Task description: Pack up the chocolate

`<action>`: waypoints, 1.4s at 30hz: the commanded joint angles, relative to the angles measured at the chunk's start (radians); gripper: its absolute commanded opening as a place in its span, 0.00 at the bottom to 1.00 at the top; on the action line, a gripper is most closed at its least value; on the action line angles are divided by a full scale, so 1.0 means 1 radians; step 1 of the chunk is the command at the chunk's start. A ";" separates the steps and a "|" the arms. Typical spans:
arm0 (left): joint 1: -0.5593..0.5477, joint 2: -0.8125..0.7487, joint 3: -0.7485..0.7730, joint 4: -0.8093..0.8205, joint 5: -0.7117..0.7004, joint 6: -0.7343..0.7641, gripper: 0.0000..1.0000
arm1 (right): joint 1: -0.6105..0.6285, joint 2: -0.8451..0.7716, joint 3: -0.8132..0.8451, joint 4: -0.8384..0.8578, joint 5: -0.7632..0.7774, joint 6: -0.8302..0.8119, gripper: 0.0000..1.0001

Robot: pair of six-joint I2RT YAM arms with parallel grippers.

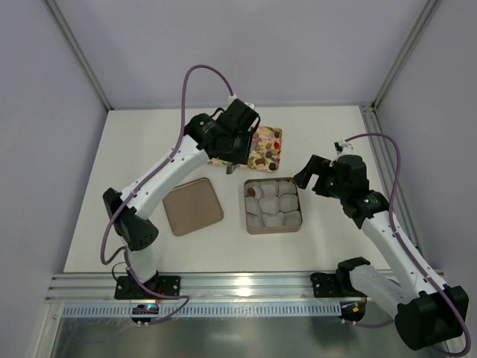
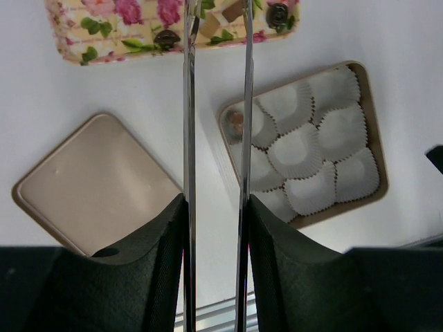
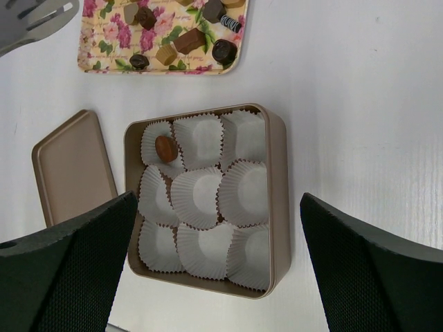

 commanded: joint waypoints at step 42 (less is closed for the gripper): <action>0.073 0.341 0.127 -0.065 0.056 0.186 0.40 | 0.005 0.034 0.017 0.032 -0.007 -0.005 1.00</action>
